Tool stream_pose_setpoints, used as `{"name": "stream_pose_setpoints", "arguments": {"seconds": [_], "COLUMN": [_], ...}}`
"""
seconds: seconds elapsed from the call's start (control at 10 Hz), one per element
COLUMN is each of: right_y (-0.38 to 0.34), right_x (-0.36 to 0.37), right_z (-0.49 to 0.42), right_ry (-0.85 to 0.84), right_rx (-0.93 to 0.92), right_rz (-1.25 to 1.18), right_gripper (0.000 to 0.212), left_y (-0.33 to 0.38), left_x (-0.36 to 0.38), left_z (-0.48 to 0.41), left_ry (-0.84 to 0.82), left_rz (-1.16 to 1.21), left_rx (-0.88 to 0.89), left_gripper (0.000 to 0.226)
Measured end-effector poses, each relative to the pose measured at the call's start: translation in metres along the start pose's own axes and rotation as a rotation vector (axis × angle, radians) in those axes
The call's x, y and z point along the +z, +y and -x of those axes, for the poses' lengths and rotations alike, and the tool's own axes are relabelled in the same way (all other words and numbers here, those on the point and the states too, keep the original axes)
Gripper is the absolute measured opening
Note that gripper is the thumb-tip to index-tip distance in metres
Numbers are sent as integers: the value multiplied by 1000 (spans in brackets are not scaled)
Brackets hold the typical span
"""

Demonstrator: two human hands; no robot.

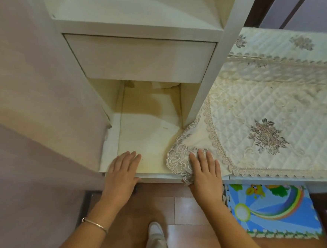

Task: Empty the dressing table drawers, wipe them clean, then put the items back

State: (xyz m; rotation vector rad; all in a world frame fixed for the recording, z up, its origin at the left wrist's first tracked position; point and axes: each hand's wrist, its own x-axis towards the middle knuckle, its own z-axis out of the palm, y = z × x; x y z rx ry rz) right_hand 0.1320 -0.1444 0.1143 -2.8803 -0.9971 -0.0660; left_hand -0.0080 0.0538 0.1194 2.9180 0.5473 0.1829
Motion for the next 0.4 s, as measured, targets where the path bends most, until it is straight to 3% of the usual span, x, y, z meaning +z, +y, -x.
{"name": "stream_pose_setpoints", "arguments": {"seconds": [0.2,0.4], "right_y": [-2,1], "right_x": [-4,-45], "right_z": [-1,2], "right_ry": [-58,-368], "right_rx": [-5,14], "right_rz": [6,-131], "right_gripper": [103,107], "left_y": [1,5], "left_x": [-8,-30], "left_z": [-2,-1], "left_ry": [-38,-191], "left_rz": [-17,103], "left_rx": [-2,-39], "left_gripper": [85,74]}}
